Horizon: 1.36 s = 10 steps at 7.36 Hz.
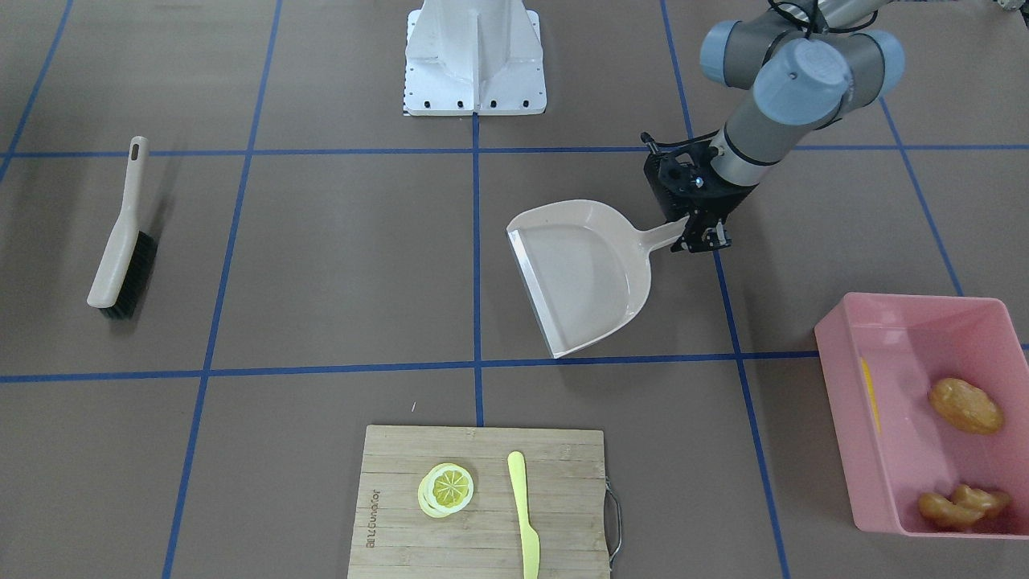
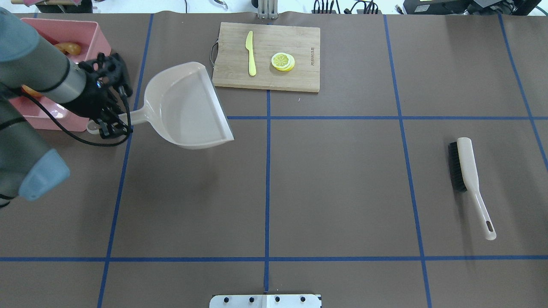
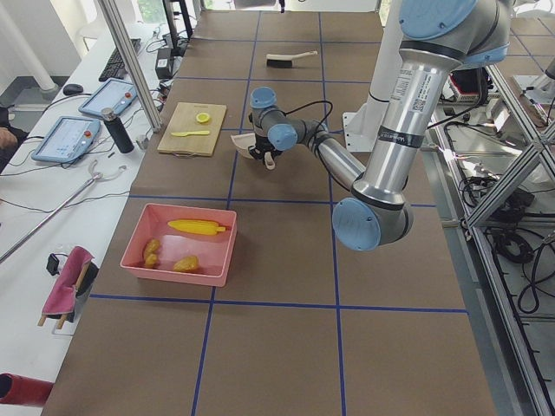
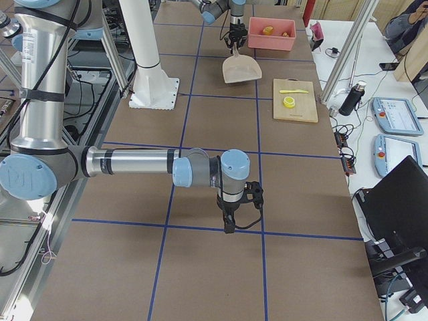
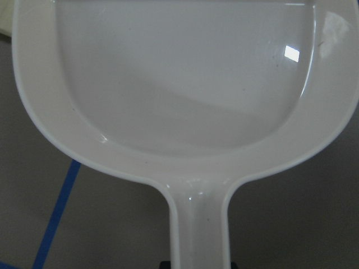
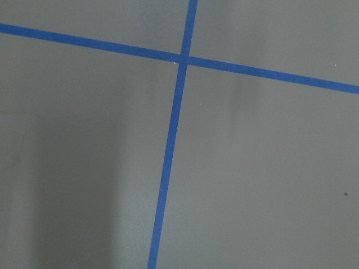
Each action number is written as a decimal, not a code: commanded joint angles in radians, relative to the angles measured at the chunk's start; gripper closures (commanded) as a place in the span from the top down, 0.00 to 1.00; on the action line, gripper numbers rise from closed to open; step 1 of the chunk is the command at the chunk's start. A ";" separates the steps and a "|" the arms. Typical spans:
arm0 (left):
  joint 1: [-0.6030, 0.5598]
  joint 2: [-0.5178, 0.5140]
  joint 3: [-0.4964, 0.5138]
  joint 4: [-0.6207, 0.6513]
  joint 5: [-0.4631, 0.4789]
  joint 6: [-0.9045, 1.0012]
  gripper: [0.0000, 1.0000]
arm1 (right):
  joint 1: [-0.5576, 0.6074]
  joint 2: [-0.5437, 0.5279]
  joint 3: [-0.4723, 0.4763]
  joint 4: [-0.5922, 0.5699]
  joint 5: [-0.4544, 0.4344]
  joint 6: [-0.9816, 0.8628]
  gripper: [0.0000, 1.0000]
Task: Sweep and dump trash into bin
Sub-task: 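Bring the empty dustpan down from the bin toward the table center with the left gripper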
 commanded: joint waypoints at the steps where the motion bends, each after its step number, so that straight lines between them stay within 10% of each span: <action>1: 0.066 0.000 0.016 -0.080 0.018 0.059 0.00 | 0.002 -0.014 -0.013 -0.006 0.000 0.001 1.00; 8: 0.094 -0.018 0.062 -0.082 0.032 0.127 0.03 | 0.000 -0.012 -0.035 0.000 0.026 0.007 1.00; 9: 0.094 -0.022 0.067 -0.084 0.032 0.130 0.79 | 0.000 -0.012 -0.042 -0.005 0.027 0.010 1.00; 10: 0.094 -0.030 0.067 -0.082 0.029 0.133 0.98 | 0.000 -0.012 -0.056 0.000 0.027 0.010 1.00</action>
